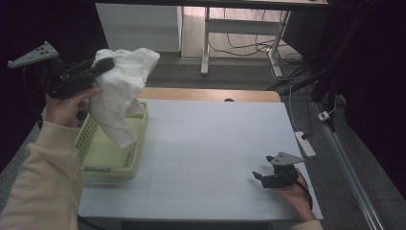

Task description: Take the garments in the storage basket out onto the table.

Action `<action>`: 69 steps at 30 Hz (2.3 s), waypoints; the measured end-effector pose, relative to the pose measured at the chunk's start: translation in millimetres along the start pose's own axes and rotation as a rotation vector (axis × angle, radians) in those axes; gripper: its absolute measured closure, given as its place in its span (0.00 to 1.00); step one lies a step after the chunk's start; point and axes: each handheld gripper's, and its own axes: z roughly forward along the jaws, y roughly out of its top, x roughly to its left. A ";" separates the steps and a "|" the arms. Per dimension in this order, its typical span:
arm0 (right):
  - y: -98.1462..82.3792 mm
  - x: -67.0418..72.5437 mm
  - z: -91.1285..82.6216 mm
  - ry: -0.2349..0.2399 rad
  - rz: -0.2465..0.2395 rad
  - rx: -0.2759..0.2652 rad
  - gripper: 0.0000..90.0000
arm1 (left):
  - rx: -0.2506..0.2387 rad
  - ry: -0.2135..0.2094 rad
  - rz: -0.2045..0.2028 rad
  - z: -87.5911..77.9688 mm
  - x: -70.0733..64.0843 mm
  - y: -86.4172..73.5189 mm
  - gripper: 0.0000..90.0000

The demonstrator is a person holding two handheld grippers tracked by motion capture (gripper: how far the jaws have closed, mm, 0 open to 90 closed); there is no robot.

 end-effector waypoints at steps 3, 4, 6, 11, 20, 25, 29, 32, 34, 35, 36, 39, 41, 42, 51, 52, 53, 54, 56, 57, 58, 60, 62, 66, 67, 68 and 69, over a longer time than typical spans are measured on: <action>-0.2 -0.2 0.3 0.002 0.002 -0.002 0.18 | 0.008 -0.017 0.007 5.8 -4.8 -0.5 0.80; -0.3 -0.1 0.3 0.002 0.004 -0.001 0.18 | 0.008 -0.023 0.006 7.6 -6.6 -0.8 0.80; -0.3 0.0 0.3 0.003 0.004 0.000 0.18 | 0.012 -0.040 0.008 11.2 -9.8 -1.3 0.80; -0.3 -0.1 0.1 0.000 0.003 0.005 0.18 | 0.024 -0.067 0.023 20.6 -19.8 -2.3 0.80; -0.4 -0.2 0.6 0.000 -0.001 0.008 0.18 | 0.050 -0.102 0.037 35.2 -33.5 -5.7 0.80; -0.4 -0.4 0.7 0.000 0.000 0.007 0.18 | 0.058 -0.122 0.041 43.1 -40.3 -7.6 0.80; -0.3 -0.3 0.8 0.000 -0.003 0.011 0.18 | 0.060 -0.143 0.044 49.4 -47.2 -8.1 0.80; -0.4 -0.2 0.6 -0.001 -0.001 0.009 0.18 | 0.063 -0.156 0.045 55.0 -51.8 -8.6 0.80; -0.4 -0.3 0.4 -0.001 0.000 0.009 0.18 | 0.067 -0.167 0.047 59.2 -55.5 -9.3 0.80; -0.4 -0.4 0.6 0.000 -0.001 0.008 0.18 | 0.071 -0.172 0.049 61.4 -57.6 -9.8 0.80; -0.4 -0.4 0.6 0.000 -0.001 0.008 0.18 | 0.074 -0.176 0.052 63.0 -59.1 -10.3 0.80; -0.5 -0.5 0.9 0.000 0.000 0.010 0.18 | 0.082 -0.194 0.054 70.2 -65.8 -13.2 0.80; -0.5 -0.4 0.8 0.000 0.000 0.010 0.18 | 0.087 -0.214 0.050 76.5 -71.3 -16.1 0.80; -0.5 -0.3 0.6 -0.001 0.000 0.009 0.18 | 0.091 -0.222 0.050 79.7 -73.9 -17.5 0.80; -0.8 -0.5 0.7 0.000 0.003 0.008 0.18 | 0.143 -0.298 0.058 114.5 -99.5 -33.8 0.80; -0.9 -0.6 0.8 0.000 0.002 0.008 0.18 | 0.147 -0.307 0.055 118.4 -102.1 -36.0 0.80; -0.9 -0.6 0.8 0.000 0.002 0.008 0.18 | 0.155 -0.315 0.054 123.2 -105.2 -38.7 0.80; -0.9 -0.6 0.7 -0.001 0.000 0.008 0.18 | 0.161 -0.322 0.055 126.8 -107.5 -41.0 0.80; -0.9 -0.7 0.6 -0.001 0.000 0.008 0.18 | 0.175 -0.333 0.052 133.8 -111.9 -46.1 0.80; -0.9 -0.7 0.6 -0.001 0.000 0.007 0.18 | 0.183 -0.337 0.052 137.1 -113.7 -48.9 0.80; -0.9 -0.7 0.6 -0.001 0.000 0.007 0.18 | 0.192 -0.341 0.054 140.2 -115.4 -51.8 0.80; -0.9 -0.8 0.6 -0.001 0.001 0.007 0.18 | 0.211 -0.346 0.051 146.5 -118.2 -59.3 0.80; -1.0 -0.8 0.6 -0.001 0.000 0.008 0.18 | 0.234 -0.346 0.050 152.4 -119.8 -69.0 0.80; -1.1 -0.8 0.5 -0.001 0.002 0.009 0.18 | 0.307 -0.333 0.049 164.9 -119.8 -96.5 0.80; -1.2 -0.7 0.8 -0.002 0.002 0.008 0.18 | 0.328 -0.328 0.050 167.8 -119.3 -104.6 0.80; -1.3 -0.6 1.0 -0.002 0.000 0.009 0.18 | 0.349 -0.322 0.050 170.9 -119.0 -113.2 0.80; -1.3 -0.6 1.0 -0.002 0.000 0.009 0.18 | 0.369 -0.318 0.047 174.0 -118.8 -122.3 0.80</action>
